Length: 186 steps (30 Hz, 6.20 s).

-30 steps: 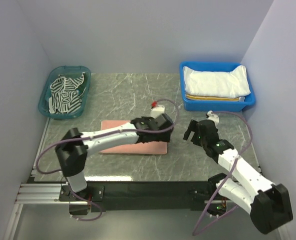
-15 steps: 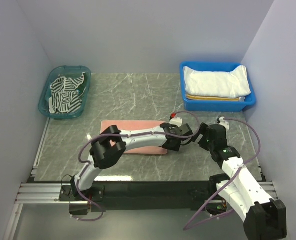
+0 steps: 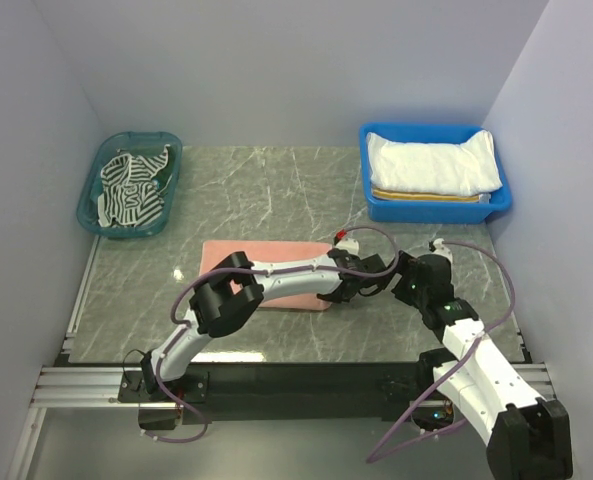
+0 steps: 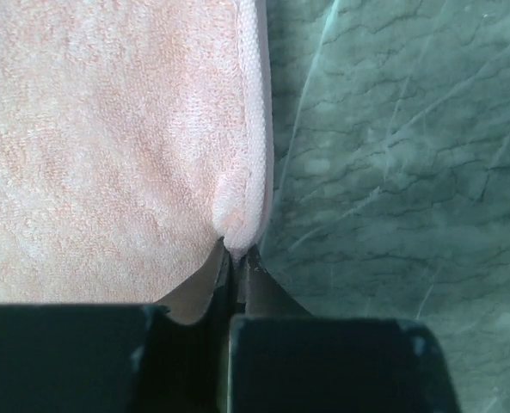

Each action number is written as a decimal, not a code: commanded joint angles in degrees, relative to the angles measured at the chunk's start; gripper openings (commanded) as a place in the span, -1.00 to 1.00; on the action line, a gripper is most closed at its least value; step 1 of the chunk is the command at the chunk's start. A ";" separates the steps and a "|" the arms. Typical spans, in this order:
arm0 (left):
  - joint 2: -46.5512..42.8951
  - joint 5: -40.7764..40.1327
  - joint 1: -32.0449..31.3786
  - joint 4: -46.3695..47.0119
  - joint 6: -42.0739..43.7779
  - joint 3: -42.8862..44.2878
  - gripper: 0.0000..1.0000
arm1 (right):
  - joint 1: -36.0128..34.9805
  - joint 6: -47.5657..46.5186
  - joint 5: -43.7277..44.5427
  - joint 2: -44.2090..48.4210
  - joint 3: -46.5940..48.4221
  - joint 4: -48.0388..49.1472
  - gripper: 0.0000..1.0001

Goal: Fold and stack the towels
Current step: Neatly place the folded towel into the bin

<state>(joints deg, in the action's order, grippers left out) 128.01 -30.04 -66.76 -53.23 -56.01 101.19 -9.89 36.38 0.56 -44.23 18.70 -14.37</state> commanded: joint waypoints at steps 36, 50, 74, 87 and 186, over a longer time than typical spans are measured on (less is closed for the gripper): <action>-19.46 7.02 3.48 17.64 -0.42 -20.76 -0.99 | -11.72 27.60 -27.36 -42.69 1.08 42.67 0.80; -20.34 7.28 3.83 18.25 -0.33 -20.51 -0.99 | -14.10 33.05 -28.94 -54.73 3.62 51.37 0.76; -19.64 6.31 4.18 18.25 -2.79 -17.78 -0.99 | -17.53 33.86 -27.72 -60.72 5.29 60.87 -0.55; -29.81 7.19 5.24 20.53 -2.62 -23.75 0.81 | -14.28 16.72 -25.96 -54.56 15.82 41.02 -1.00; -57.34 28.72 63.86 27.74 23.75 -53.64 0.99 | 23.51 -45.52 3.65 -81.37 106.81 -8.49 -0.80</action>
<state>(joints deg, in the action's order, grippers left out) 70.37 -1.58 -3.16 -26.79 -33.56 47.11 13.23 -9.72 -0.36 -125.10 125.97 -28.05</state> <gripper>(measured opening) 0.995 0.114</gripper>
